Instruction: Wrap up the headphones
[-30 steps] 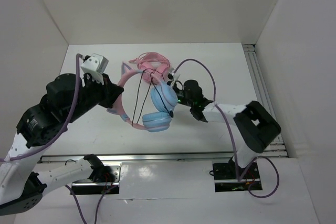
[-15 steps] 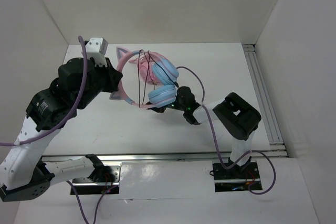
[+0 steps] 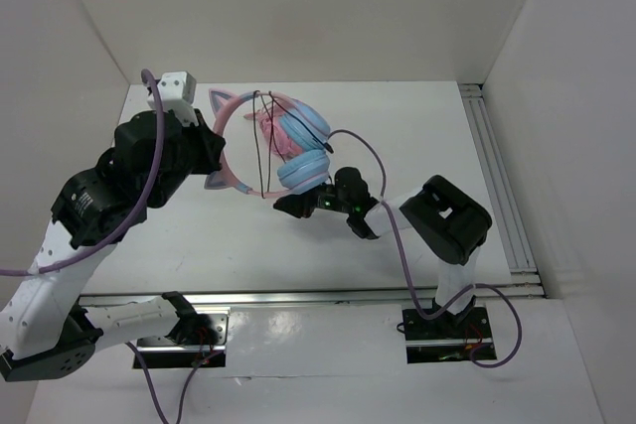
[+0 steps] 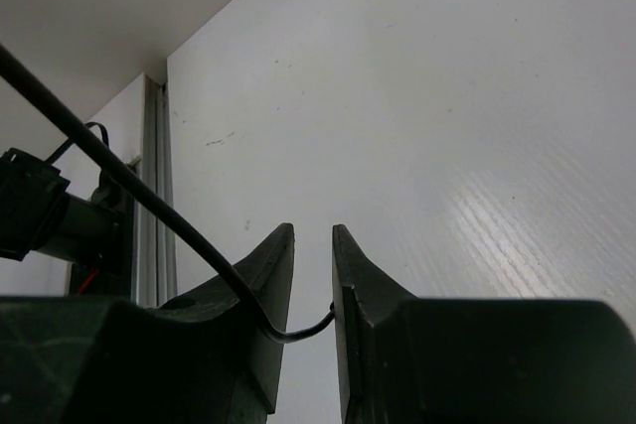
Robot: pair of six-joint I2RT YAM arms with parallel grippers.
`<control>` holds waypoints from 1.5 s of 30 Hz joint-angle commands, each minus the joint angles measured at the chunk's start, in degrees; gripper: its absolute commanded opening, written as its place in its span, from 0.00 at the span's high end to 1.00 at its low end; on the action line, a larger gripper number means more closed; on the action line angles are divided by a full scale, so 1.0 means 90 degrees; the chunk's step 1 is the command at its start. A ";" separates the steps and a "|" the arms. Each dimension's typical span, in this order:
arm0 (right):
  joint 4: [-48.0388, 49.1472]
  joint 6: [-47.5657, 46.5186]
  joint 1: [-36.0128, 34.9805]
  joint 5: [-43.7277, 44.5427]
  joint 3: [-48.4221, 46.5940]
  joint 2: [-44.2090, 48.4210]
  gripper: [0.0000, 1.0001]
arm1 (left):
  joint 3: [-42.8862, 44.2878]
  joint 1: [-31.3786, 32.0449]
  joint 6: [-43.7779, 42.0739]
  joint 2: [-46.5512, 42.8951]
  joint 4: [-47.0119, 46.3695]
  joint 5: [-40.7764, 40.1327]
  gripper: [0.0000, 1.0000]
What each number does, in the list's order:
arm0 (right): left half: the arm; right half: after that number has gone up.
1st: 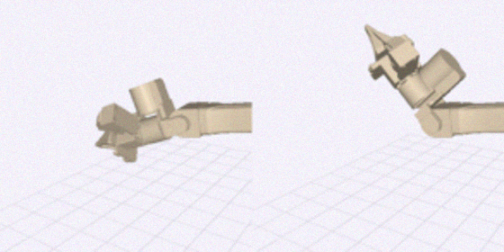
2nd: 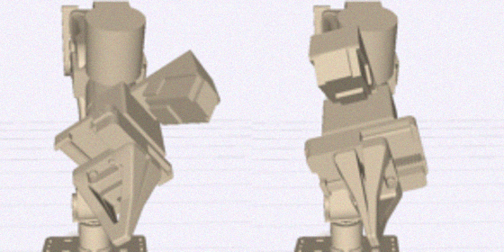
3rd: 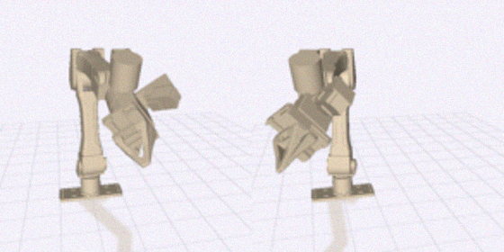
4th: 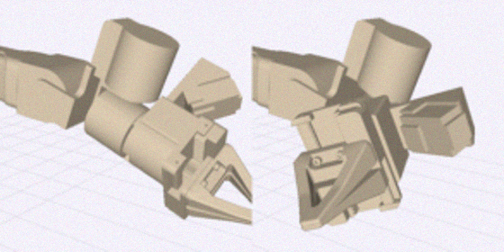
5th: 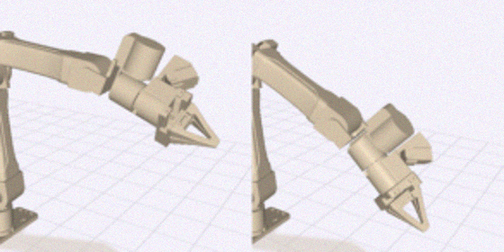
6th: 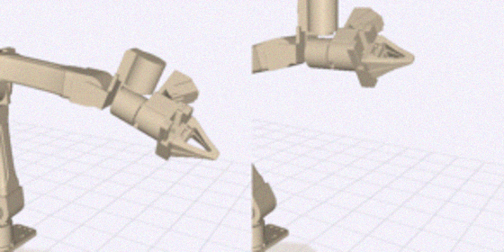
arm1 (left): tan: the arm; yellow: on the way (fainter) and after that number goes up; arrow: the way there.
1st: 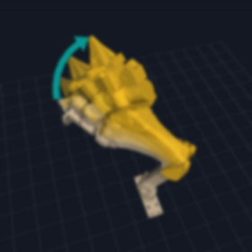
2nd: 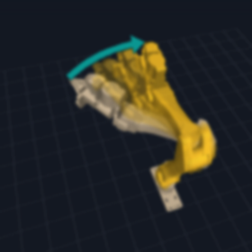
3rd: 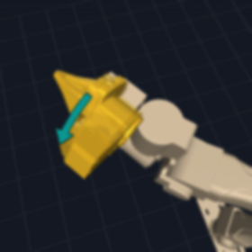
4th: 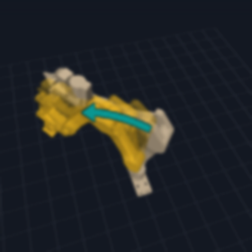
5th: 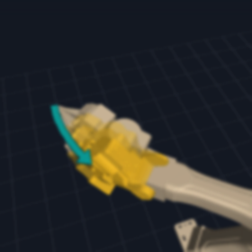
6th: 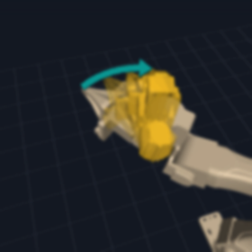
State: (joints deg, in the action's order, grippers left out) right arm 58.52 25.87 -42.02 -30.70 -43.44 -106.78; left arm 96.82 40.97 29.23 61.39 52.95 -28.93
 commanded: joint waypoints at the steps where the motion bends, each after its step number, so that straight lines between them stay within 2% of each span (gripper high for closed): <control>1: 0.0470 -0.0101 -0.0126 0.0051 0.0051 -0.0273 0.70 | 0.0092 -0.0040 0.0473 -0.0151 -0.0571 -0.0320 1.00; 14: 0.0470 -0.0218 -0.0321 0.0169 0.0188 -0.0401 0.69 | 0.0034 -0.0284 0.0531 -0.0209 -0.0502 -0.0262 1.00; 17: 0.0392 -0.0218 -0.0389 0.0169 0.0188 -0.0401 0.65 | 0.0034 -0.0353 0.0599 -0.0209 -0.0502 -0.0262 1.00; 20: 0.0392 -0.0218 -0.0457 0.0285 0.0256 -0.0459 0.65 | 0.0034 -0.0421 0.0658 -0.0209 -0.0502 -0.0262 1.00; 21: 0.0392 -0.0218 -0.0516 0.0286 0.0256 -0.0460 0.68 | -0.0024 -0.0479 0.0726 -0.0209 -0.0502 -0.0320 1.00; 22: 0.0392 -0.0276 -0.0517 0.0363 0.0256 -0.0460 0.77 | -0.0025 -0.0480 0.0726 -0.0209 -0.0502 -0.0379 1.00; 23: 0.0392 -0.0277 -0.0575 0.0364 0.0256 -0.0518 0.94 | -0.0025 -0.0538 0.0784 -0.0209 -0.0502 -0.0447 1.00; 25: 0.0314 -0.0335 -0.0644 0.0364 0.0256 -0.0518 0.97 | -0.0025 -0.0606 0.0853 -0.0209 -0.0435 -0.0652 1.00; 30: 0.0100 -0.0394 -0.1072 0.0568 0.0461 -0.0246 0.98 | -0.0307 -0.0938 0.1098 -0.0151 -0.0502 -0.1053 1.00; 33: -0.0533 -0.0773 -0.1501 0.0802 0.0520 0.0318 1.00 | -0.0532 -0.1212 0.1166 -0.0005 -0.0717 -0.1209 1.00; 34: -0.1145 -0.0920 -0.1667 0.0977 0.0520 0.0554 1.00 | -0.0649 -0.1290 0.1166 0.0054 -0.0717 -0.1268 1.00; 36: -0.1753 -0.1349 -0.2038 0.1726 0.0588 0.1061 1.00 | -0.0786 -0.1563 0.1166 0.0269 -0.0775 -0.1268 1.00; 38: -0.2574 -0.1652 -0.2779 0.2246 0.0588 0.2055 1.00 | -0.1098 -0.1952 0.1263 0.0386 -0.0882 -0.1268 1.00; 39: -0.2847 -0.1740 -0.2782 0.2452 0.0588 0.2060 1.00 | -0.1244 -0.2071 0.1264 0.0444 -0.0883 -0.1162 1.00; 40: -0.3449 -0.1828 -0.3150 0.2667 0.0588 0.2505 1.00 | -0.1545 -0.2178 0.1264 0.0445 -0.1067 -0.1083 1.00; 45: -0.5386 -0.2355 -0.4216 0.4091 -0.0219 0.3601 1.00 | -0.2076 -0.2550 0.0777 0.0679 -0.1303 -0.0781 1.00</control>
State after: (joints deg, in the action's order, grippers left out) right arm 25.54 9.74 -76.27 -3.84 -40.69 -78.46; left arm 77.49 19.22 36.14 67.51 50.28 -36.47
